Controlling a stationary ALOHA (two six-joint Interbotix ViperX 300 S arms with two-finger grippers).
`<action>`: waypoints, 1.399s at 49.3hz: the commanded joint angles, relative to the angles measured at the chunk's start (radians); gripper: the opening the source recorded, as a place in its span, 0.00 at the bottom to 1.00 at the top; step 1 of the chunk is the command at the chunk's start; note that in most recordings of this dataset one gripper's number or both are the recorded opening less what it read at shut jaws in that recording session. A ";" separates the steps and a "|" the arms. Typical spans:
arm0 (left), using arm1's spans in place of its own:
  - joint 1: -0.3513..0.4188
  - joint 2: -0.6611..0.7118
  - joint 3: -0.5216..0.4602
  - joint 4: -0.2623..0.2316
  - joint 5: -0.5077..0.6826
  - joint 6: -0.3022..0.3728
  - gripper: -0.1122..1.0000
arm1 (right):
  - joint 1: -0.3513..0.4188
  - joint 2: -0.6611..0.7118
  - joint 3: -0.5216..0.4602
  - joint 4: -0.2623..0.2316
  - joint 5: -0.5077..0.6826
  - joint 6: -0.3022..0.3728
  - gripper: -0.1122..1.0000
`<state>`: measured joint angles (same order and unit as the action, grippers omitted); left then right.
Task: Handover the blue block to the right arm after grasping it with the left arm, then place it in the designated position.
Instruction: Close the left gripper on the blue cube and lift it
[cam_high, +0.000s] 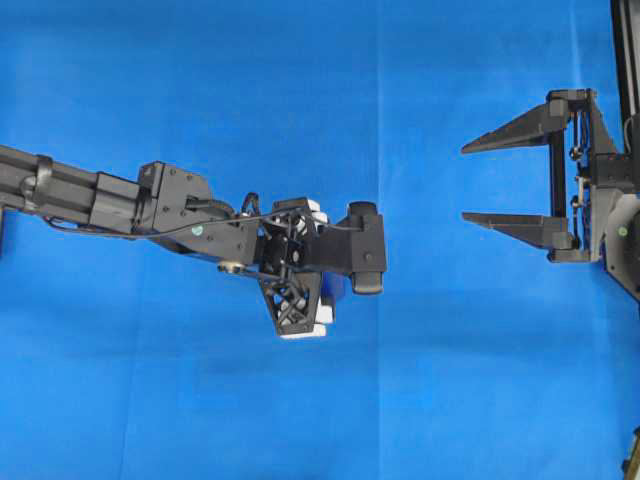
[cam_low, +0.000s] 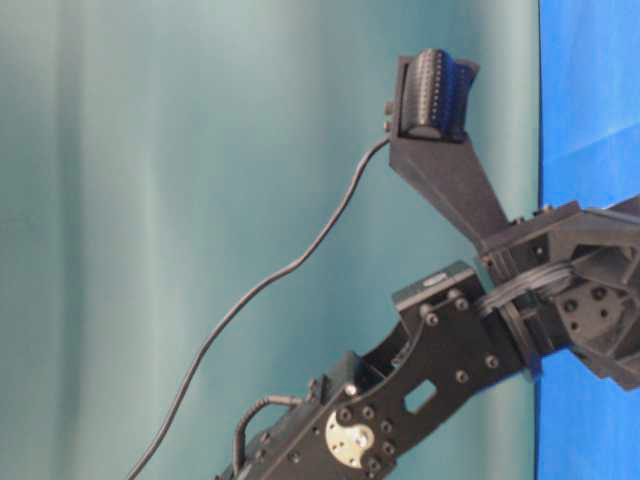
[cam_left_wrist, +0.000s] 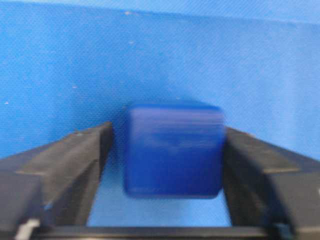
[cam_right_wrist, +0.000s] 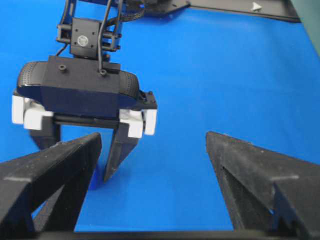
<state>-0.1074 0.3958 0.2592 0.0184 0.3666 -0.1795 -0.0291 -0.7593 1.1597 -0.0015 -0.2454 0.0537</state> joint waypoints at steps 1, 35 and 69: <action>-0.008 -0.017 -0.018 -0.002 0.012 0.009 0.61 | -0.003 0.003 -0.023 0.000 -0.011 0.000 0.97; -0.015 -0.109 -0.080 -0.002 0.138 0.023 0.54 | -0.003 0.003 -0.026 0.000 -0.011 0.000 0.97; 0.009 -0.350 -0.144 -0.002 0.333 0.025 0.54 | -0.003 0.003 -0.029 0.000 -0.011 0.000 0.97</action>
<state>-0.0997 0.0966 0.1473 0.0169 0.6903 -0.1565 -0.0291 -0.7593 1.1566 -0.0015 -0.2454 0.0537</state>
